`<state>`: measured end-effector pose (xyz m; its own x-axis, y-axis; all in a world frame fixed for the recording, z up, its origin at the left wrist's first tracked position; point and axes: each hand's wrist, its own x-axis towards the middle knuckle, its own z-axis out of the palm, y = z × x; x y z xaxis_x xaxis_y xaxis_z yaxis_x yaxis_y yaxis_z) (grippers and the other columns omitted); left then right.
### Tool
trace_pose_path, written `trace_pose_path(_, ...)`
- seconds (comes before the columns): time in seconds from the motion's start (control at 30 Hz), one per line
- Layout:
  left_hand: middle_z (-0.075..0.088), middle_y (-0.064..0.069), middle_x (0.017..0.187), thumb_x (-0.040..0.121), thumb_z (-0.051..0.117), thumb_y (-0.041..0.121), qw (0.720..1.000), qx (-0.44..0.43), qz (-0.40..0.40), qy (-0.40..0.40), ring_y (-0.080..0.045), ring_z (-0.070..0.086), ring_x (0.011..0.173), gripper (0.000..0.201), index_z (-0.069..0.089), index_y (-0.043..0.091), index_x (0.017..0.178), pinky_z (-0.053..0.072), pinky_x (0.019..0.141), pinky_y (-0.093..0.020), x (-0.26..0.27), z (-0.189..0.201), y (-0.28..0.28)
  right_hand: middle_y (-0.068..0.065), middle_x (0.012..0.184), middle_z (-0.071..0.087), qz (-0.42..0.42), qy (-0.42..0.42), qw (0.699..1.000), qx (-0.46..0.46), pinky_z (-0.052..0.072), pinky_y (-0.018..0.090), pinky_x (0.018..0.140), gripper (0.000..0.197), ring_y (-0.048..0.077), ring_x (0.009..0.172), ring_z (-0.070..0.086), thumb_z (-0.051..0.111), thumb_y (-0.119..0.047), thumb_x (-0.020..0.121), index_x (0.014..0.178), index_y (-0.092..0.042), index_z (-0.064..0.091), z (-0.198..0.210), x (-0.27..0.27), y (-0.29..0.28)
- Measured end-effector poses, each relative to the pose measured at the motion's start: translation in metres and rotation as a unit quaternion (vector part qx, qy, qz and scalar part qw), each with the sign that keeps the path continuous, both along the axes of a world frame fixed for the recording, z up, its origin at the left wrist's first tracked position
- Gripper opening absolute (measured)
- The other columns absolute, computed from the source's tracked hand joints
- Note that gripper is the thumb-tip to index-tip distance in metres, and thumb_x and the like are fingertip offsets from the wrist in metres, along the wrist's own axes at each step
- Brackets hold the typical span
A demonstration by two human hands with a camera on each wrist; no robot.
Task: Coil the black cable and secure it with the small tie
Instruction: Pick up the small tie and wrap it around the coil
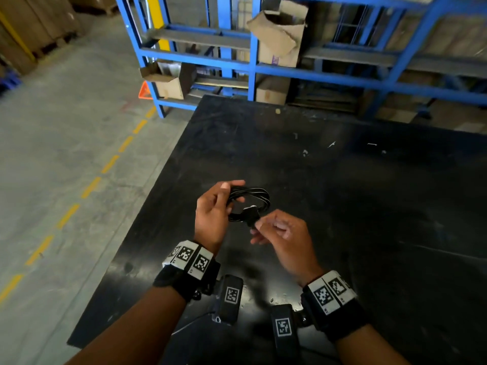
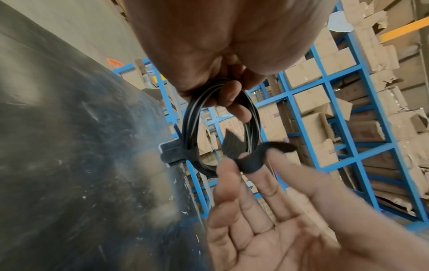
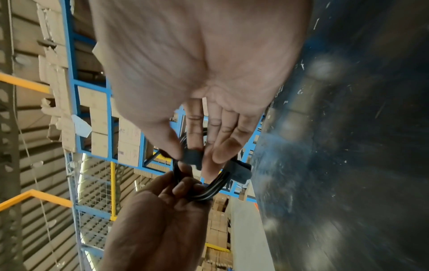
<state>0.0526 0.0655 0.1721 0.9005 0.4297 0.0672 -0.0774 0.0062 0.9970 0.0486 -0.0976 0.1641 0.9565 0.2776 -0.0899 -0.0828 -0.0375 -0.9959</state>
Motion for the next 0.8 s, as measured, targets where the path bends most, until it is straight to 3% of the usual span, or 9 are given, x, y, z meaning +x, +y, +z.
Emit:
trace_pose_path(0.13, 0.067, -0.003, 0.077, 0.109, 0.041, 0.005, 0.999, 0.029, -0.028, -0.029, 0.005, 0.059, 0.056, 0.032, 0.072, -0.005, 0.115, 0.039, 0.056, -0.009, 0.006, 0.009, -0.012, 0.028, 0.08, 0.075, -0.076, 0.068, 0.995, 0.019, 0.051, 0.028, 0.056, 0.033, 0.029, 0.061, 0.074, 0.054, -0.017, 0.103, 0.085, 0.004, 0.072, 0.011, 0.012, -0.005)
trace_pose_path(0.27, 0.069, -0.006, 0.079, 0.107, 0.046, 0.004, 0.995, 0.057, -0.062, -0.049, 0.005, 0.059, 0.062, 0.028, 0.073, 0.0, 0.115, 0.042, 0.06, -0.009, 0.007, 0.012, -0.019, 0.03, 0.08, 0.075, -0.109, 0.105, 0.988, 0.013, 0.054, 0.028, 0.055, 0.018, 0.027, 0.06, 0.076, 0.072, -0.007, 0.091, 0.083, 0.009, 0.069, 0.013, 0.019, -0.008)
trace_pose_path(0.4, 0.07, -0.002, 0.086, 0.106, 0.046, -0.002, 0.991, 0.074, -0.086, -0.069, 0.008, 0.065, 0.068, 0.026, 0.069, -0.008, 0.117, 0.047, 0.065, -0.005, 0.003, 0.016, -0.027, 0.031, 0.076, 0.074, -0.135, 0.147, 0.979, 0.03, 0.057, 0.027, 0.057, 0.012, 0.029, 0.063, 0.078, 0.074, 0.007, 0.083, 0.083, 0.0, 0.064, 0.018, 0.019, -0.008)
trace_pose_path(0.5, 0.074, -0.009, 0.098, 0.106, 0.047, -0.001, 0.99, 0.07, -0.095, -0.074, 0.001, 0.073, 0.086, 0.026, 0.069, -0.006, 0.118, 0.053, 0.074, -0.011, 0.004, 0.016, -0.031, 0.024, 0.074, 0.076, -0.15, 0.175, 0.972, 0.056, 0.059, 0.029, 0.06, 0.015, 0.026, 0.064, 0.077, 0.072, 0.009, 0.083, 0.092, 0.001, 0.063, 0.019, 0.022, -0.006)
trace_pose_path(0.6, 0.076, -0.012, 0.11, 0.106, 0.049, 0.004, 0.991, 0.06, -0.097, -0.075, -0.012, 0.075, 0.101, 0.025, 0.072, 0.002, 0.118, 0.058, 0.084, -0.022, 0.005, 0.014, -0.033, 0.023, 0.085, 0.079, -0.175, 0.192, 0.962, 0.083, 0.058, 0.027, 0.061, 0.019, 0.023, 0.068, 0.077, 0.074, 0.006, 0.084, 0.101, 0.003, 0.066, 0.02, 0.024, -0.006)
trace_pose_path(0.73, 0.073, -0.011, 0.103, 0.104, 0.052, -0.001, 0.987, 0.075, -0.111, -0.091, 0.006, 0.068, 0.081, 0.025, 0.072, -0.001, 0.119, 0.051, 0.075, -0.01, 0.005, 0.014, -0.037, 0.01, 0.081, 0.08, -0.219, 0.192, 0.951, 0.107, 0.053, 0.022, 0.06, 0.019, 0.014, 0.064, 0.075, 0.075, 0.002, 0.086, 0.104, 0.0, 0.07, 0.02, 0.026, -0.005)
trace_pose_path(0.8, 0.073, -0.014, 0.103, 0.102, 0.054, -0.003, 0.985, 0.081, -0.123, -0.094, 0.007, 0.066, 0.078, 0.026, 0.072, -0.001, 0.12, 0.049, 0.073, -0.009, 0.004, 0.014, -0.039, 0.006, 0.076, 0.079, -0.242, 0.194, 0.942, 0.128, 0.051, 0.022, 0.059, 0.02, 0.011, 0.06, 0.072, 0.077, -0.001, 0.084, 0.103, -0.002, 0.069, 0.023, 0.028, -0.005)
